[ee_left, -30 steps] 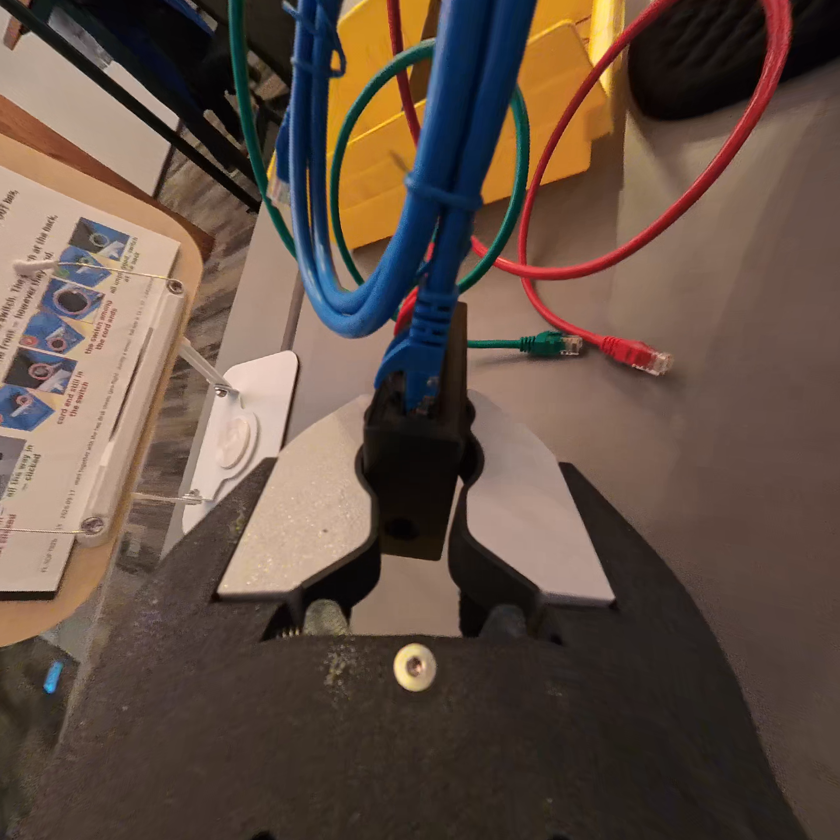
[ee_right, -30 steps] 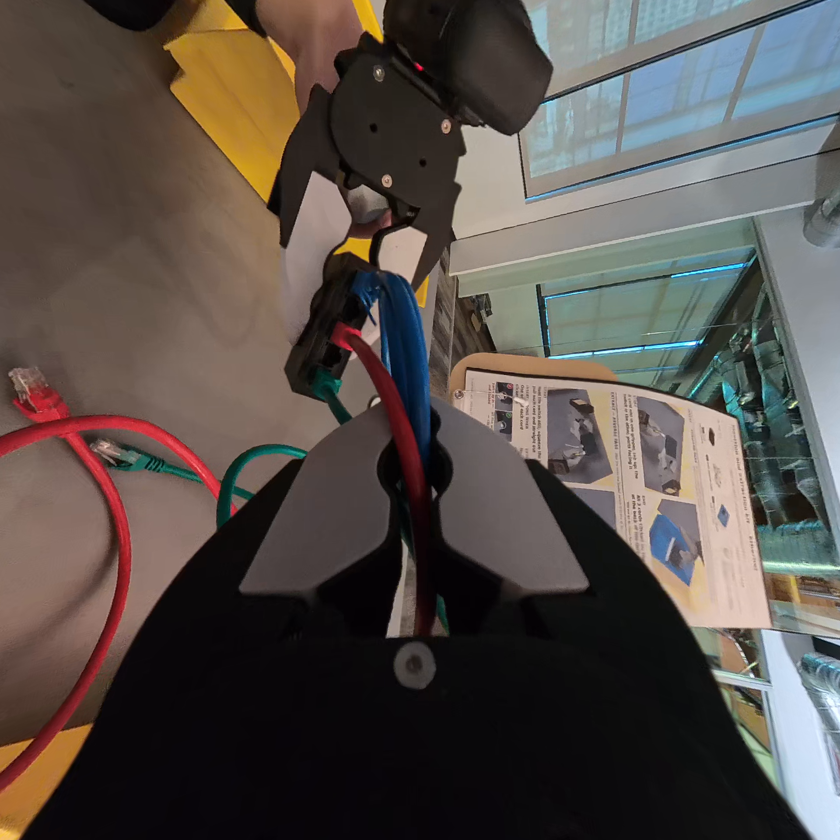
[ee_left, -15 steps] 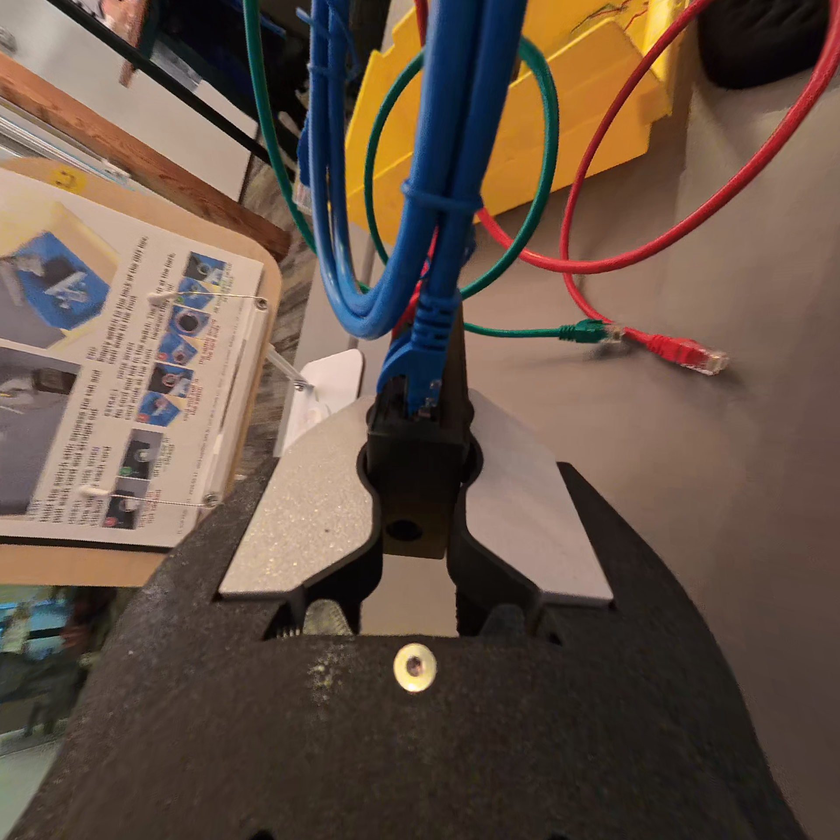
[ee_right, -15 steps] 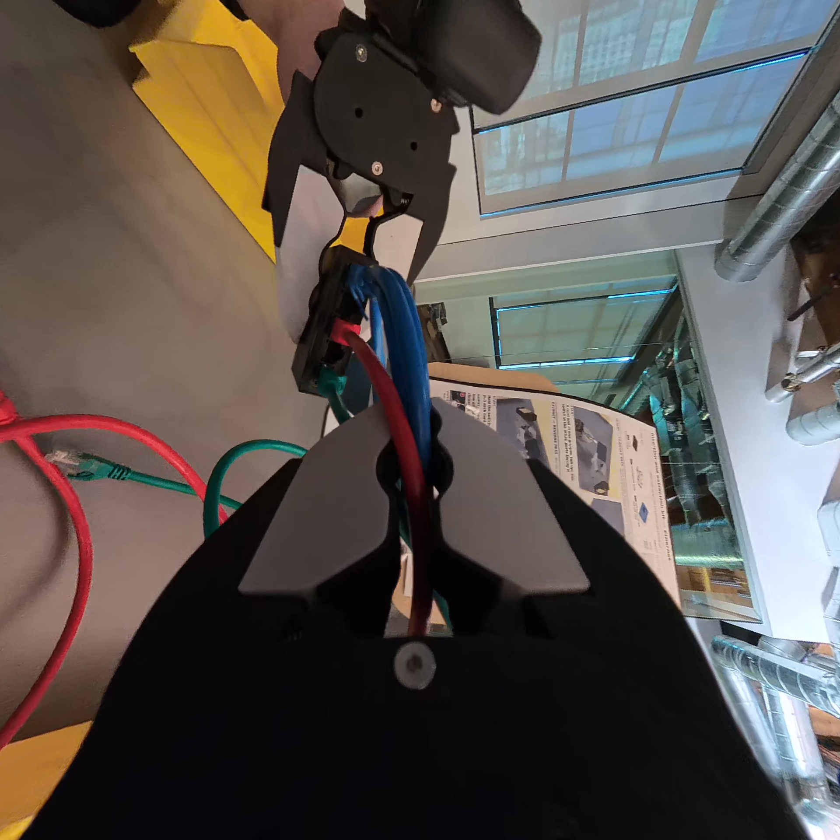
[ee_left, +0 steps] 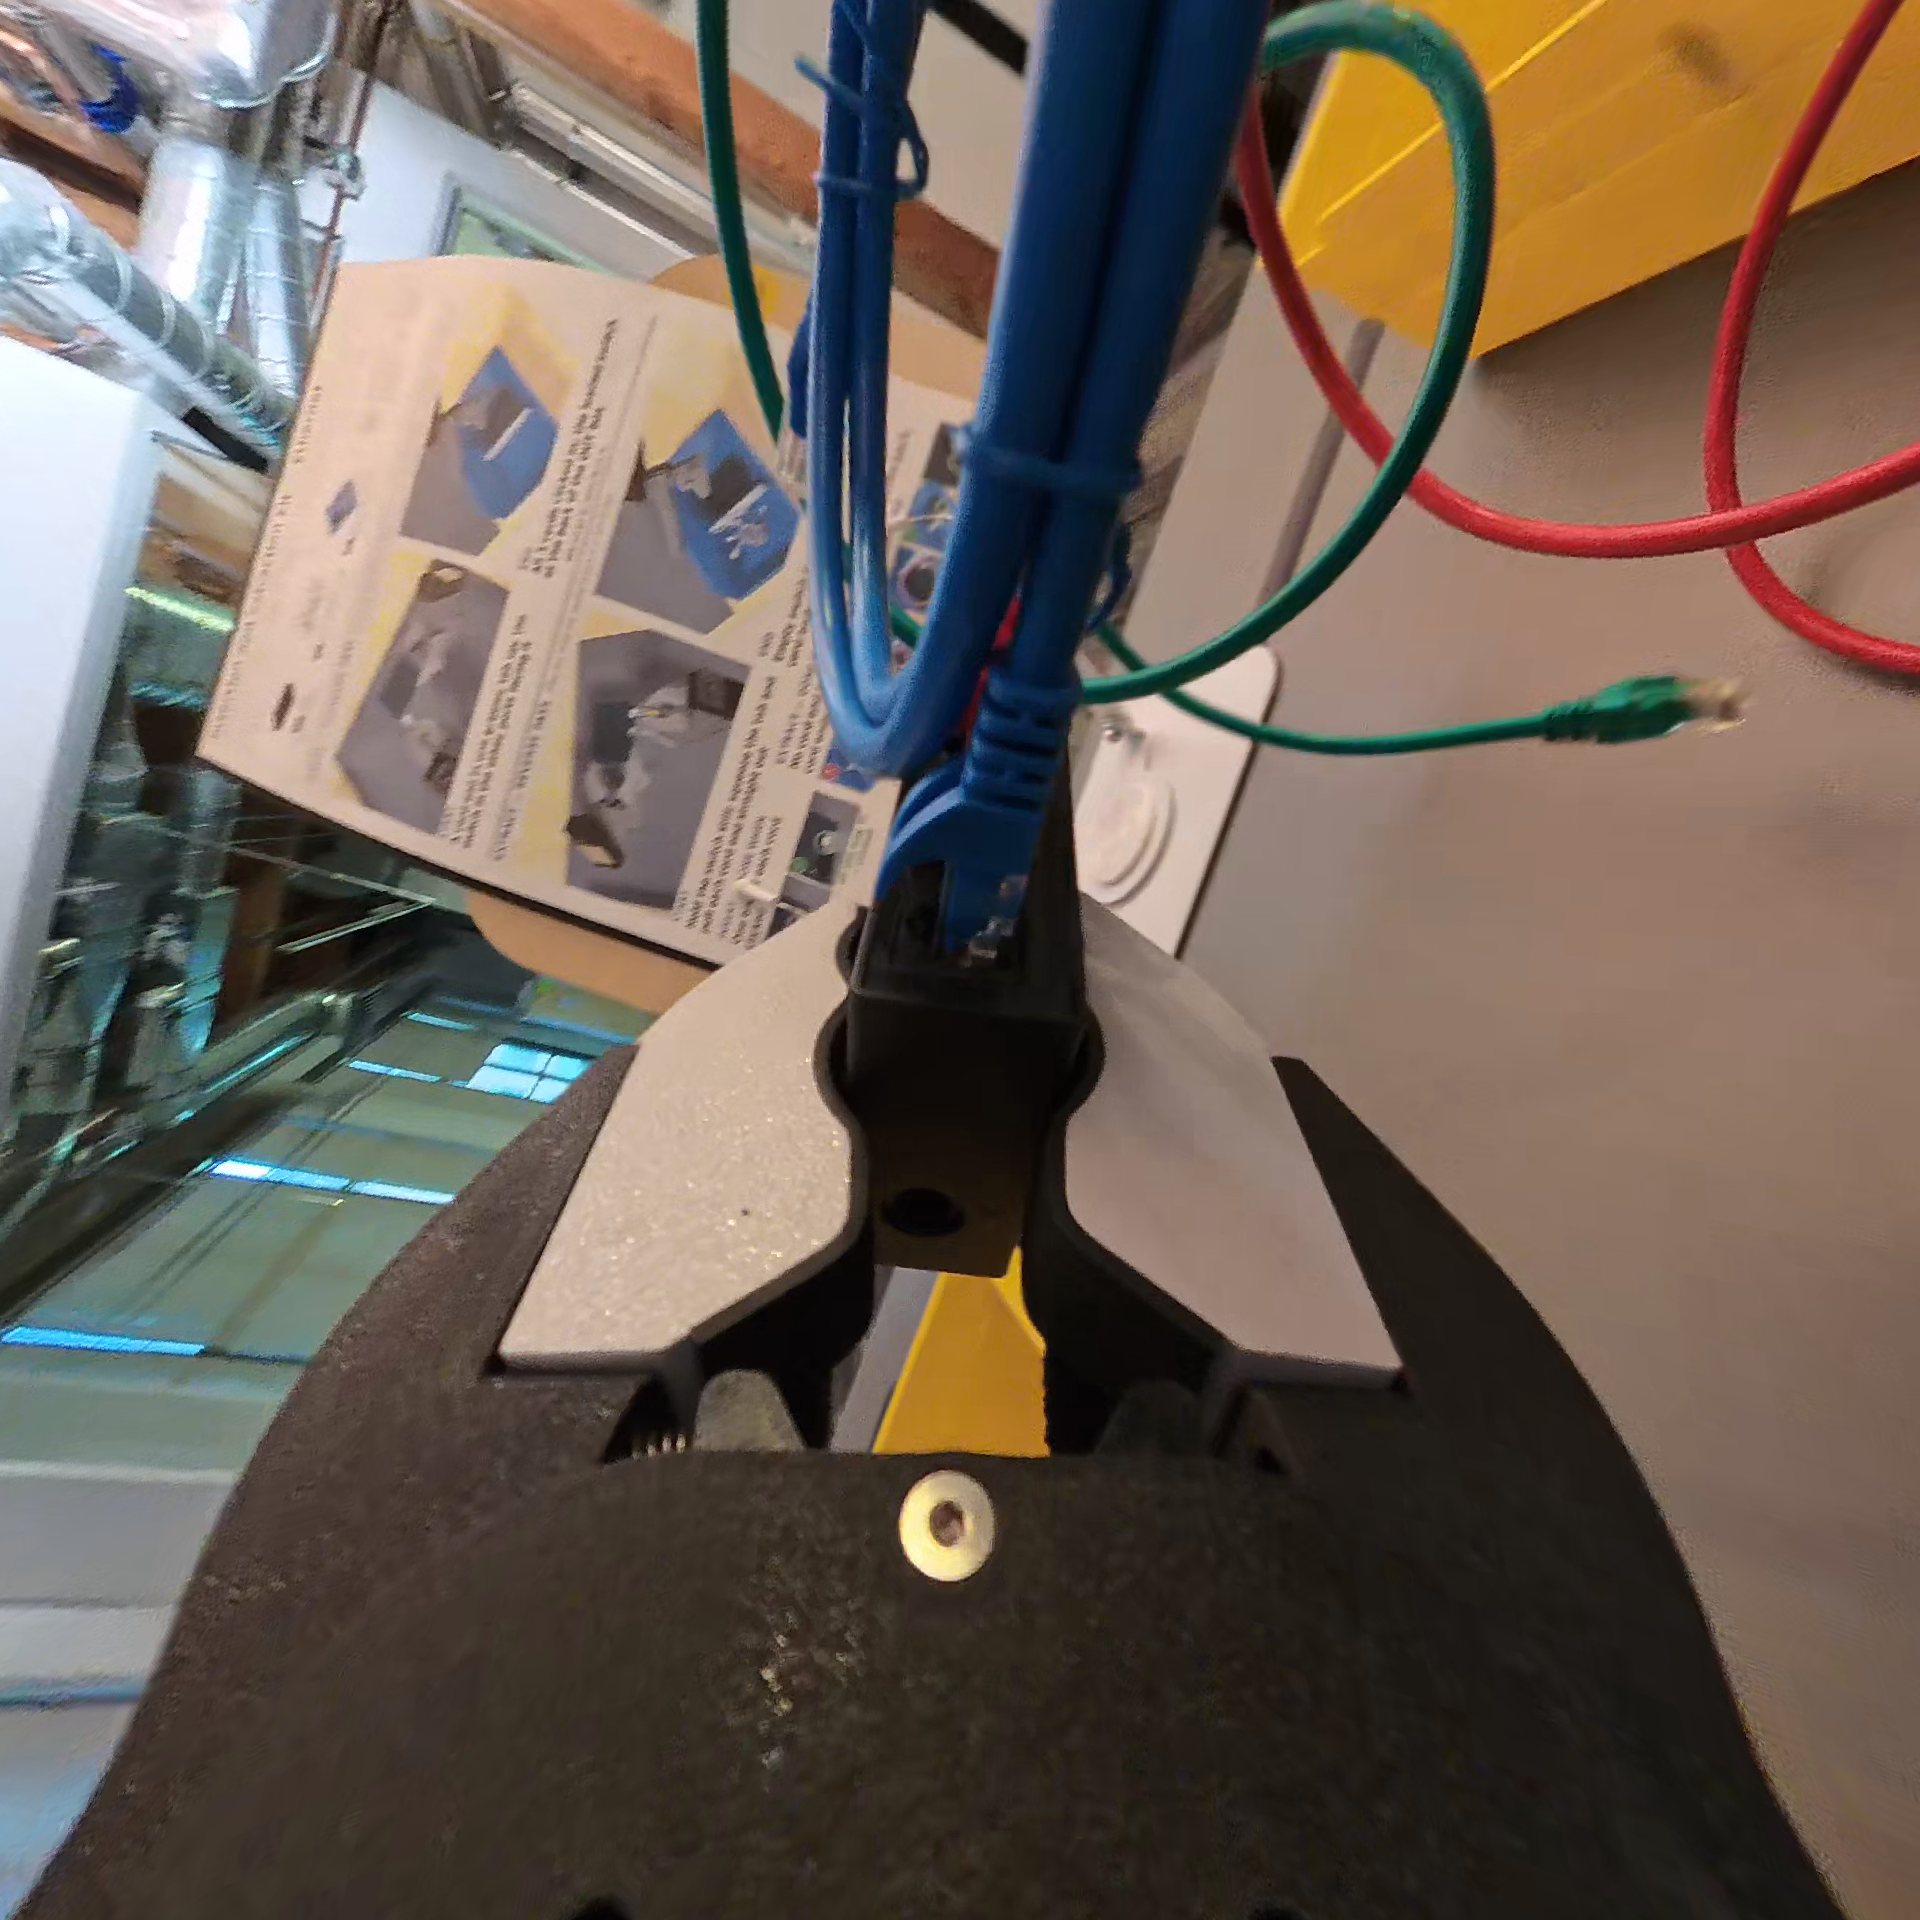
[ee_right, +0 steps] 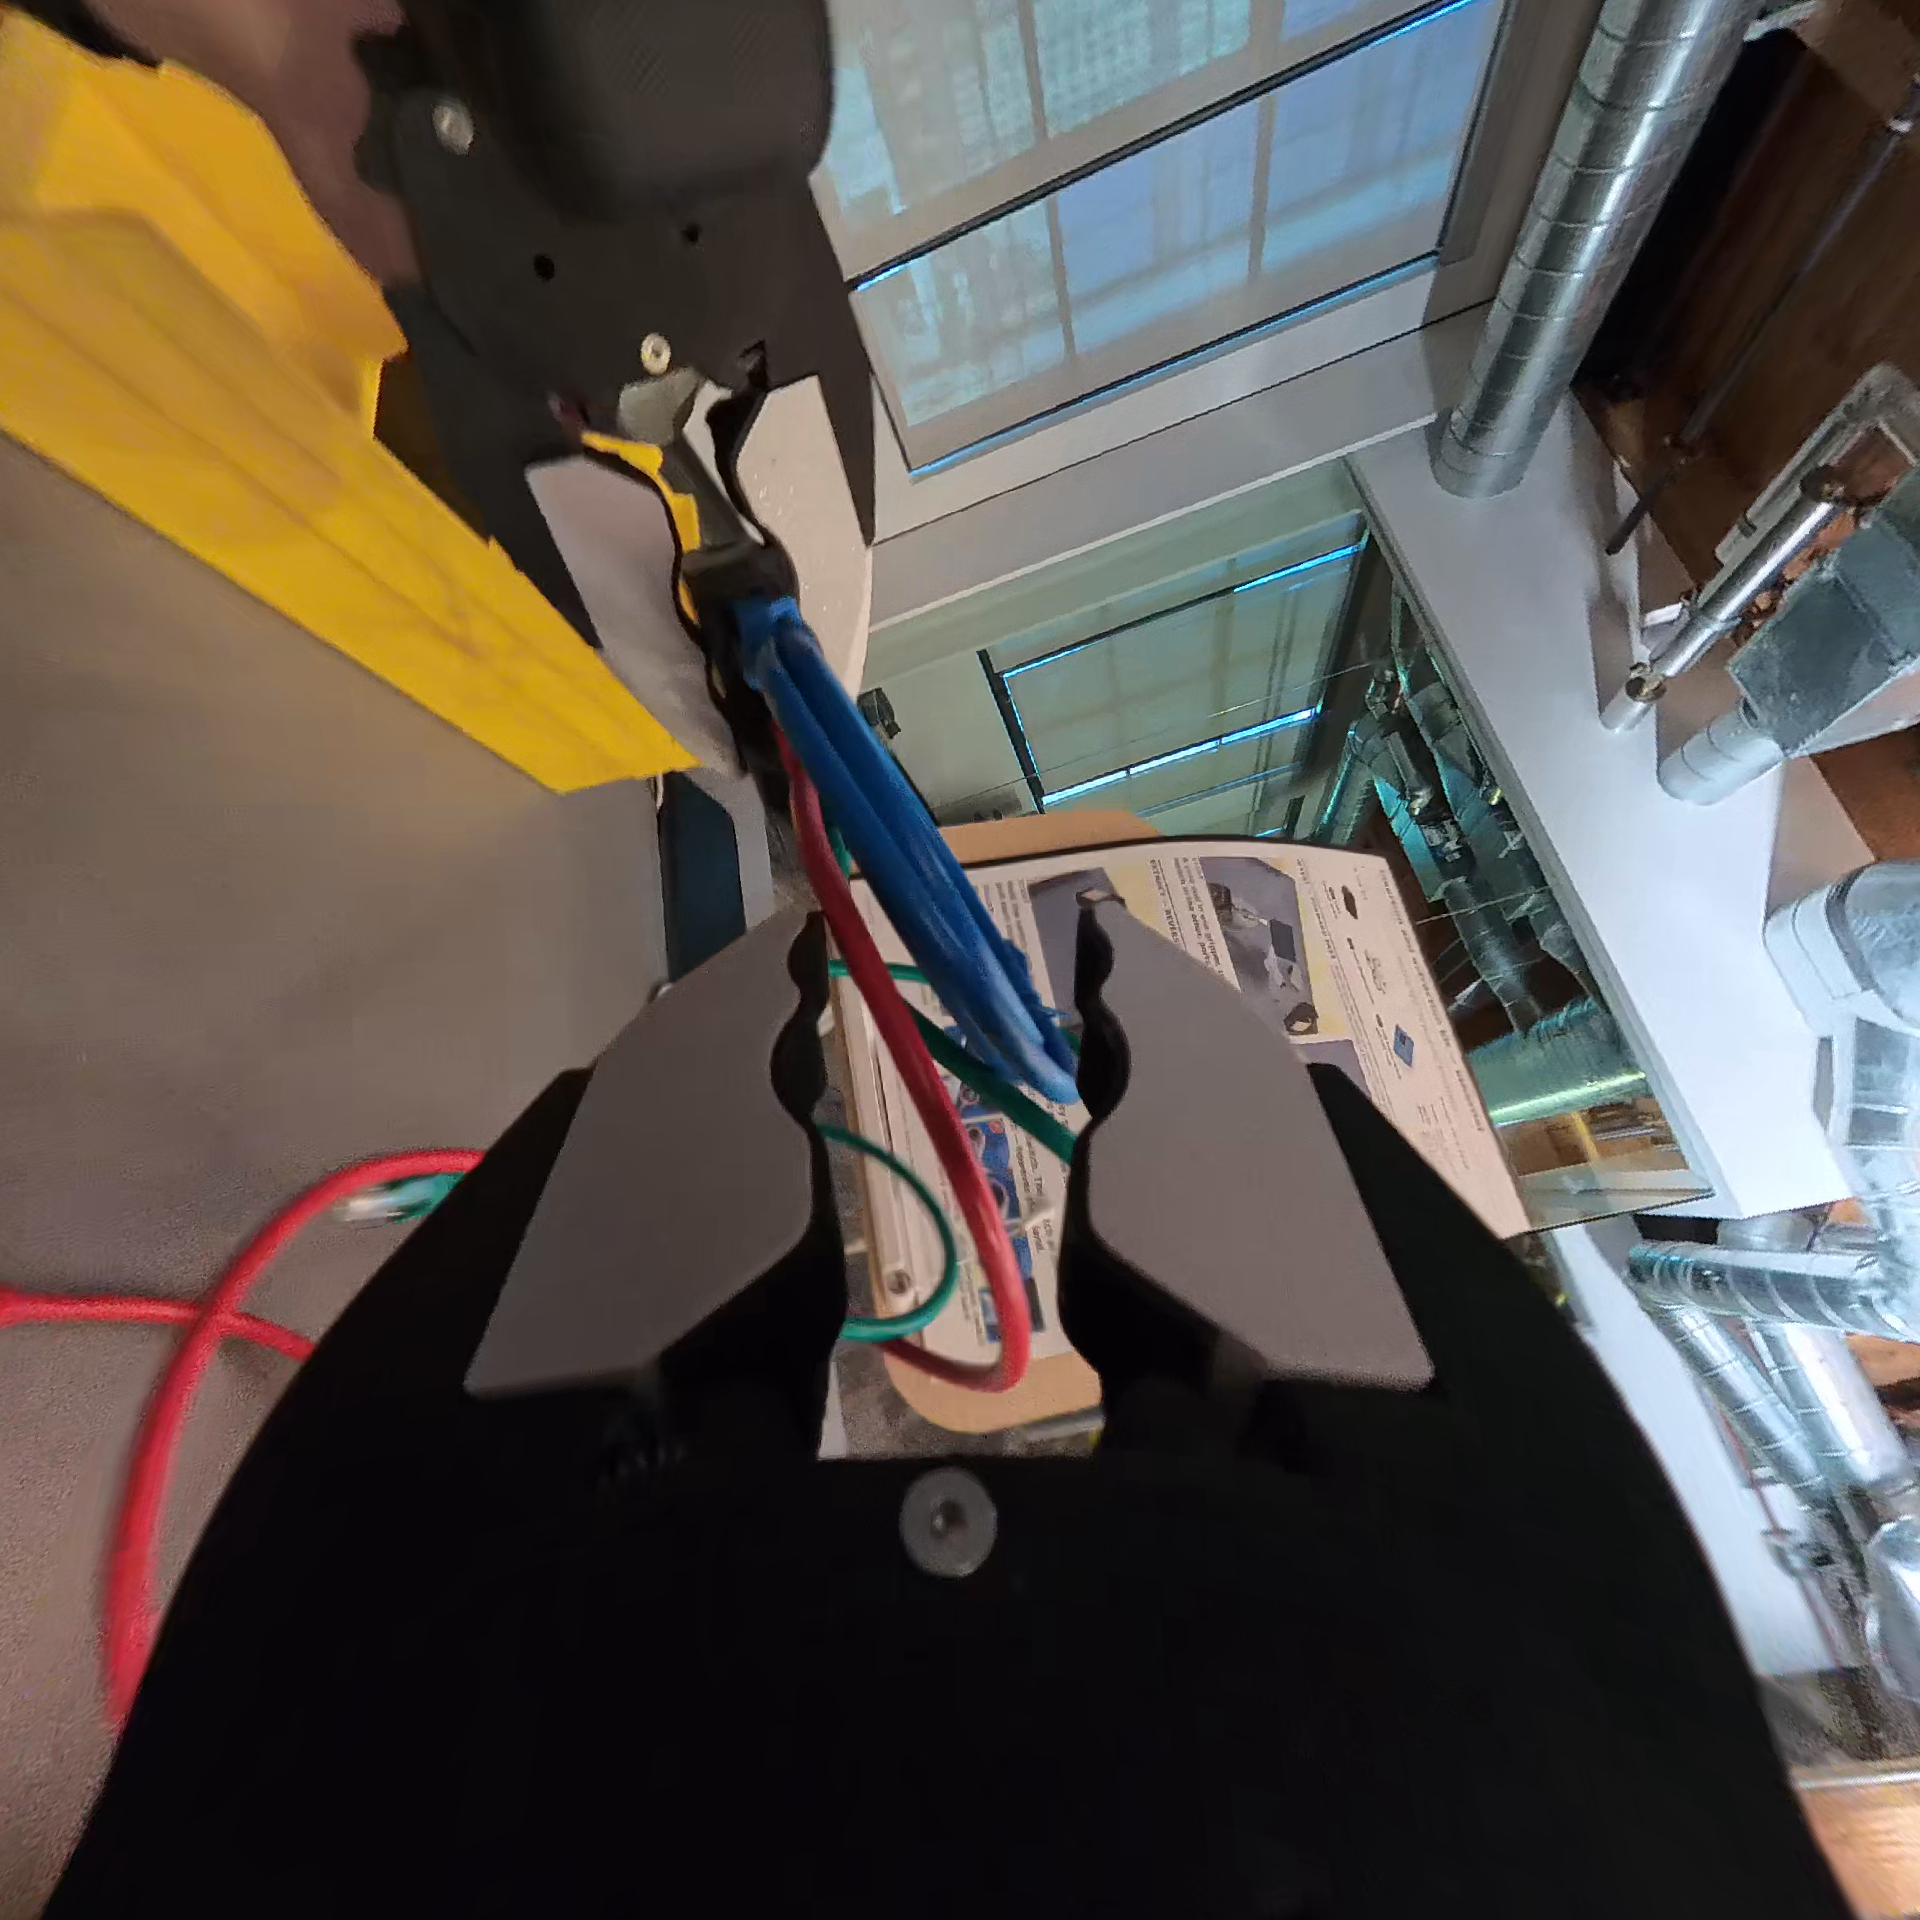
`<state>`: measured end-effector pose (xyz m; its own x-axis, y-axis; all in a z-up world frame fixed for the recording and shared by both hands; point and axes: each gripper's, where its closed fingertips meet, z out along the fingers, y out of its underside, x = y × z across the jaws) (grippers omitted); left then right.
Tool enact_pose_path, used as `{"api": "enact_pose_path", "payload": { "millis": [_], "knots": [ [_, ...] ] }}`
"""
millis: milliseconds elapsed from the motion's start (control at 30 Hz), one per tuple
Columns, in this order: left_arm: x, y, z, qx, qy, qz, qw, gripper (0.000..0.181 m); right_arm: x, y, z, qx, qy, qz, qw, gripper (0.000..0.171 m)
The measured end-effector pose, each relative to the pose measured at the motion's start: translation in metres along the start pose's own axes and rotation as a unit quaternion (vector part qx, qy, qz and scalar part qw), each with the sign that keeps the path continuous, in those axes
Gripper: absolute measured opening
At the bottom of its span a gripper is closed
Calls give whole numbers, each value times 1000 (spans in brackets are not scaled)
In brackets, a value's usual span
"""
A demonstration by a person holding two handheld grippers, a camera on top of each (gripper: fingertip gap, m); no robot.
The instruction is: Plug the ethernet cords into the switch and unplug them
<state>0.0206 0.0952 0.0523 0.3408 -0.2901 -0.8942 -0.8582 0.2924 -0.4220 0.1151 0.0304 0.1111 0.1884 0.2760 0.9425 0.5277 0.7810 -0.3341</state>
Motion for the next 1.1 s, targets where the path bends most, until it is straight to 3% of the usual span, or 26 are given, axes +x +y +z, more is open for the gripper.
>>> {"api": "enact_pose_path", "payload": {
  "millis": [267,500,800,1100],
  "knots": [
    [-20,13,-4,-22,-44,10,999,30,-18,-41,10,53,-78,170,981,43],
    [-16,15,-4,-34,-27,18,999,30,-35,-54,16,77,-75,100,989,42],
    [5,17,6,-69,0,48,997,30,-46,-25,35,-14,-40,3,999,42],
    [16,8,8,-59,12,56,997,30,-57,-2,43,-53,-58,-7,997,42]
  ]
}}
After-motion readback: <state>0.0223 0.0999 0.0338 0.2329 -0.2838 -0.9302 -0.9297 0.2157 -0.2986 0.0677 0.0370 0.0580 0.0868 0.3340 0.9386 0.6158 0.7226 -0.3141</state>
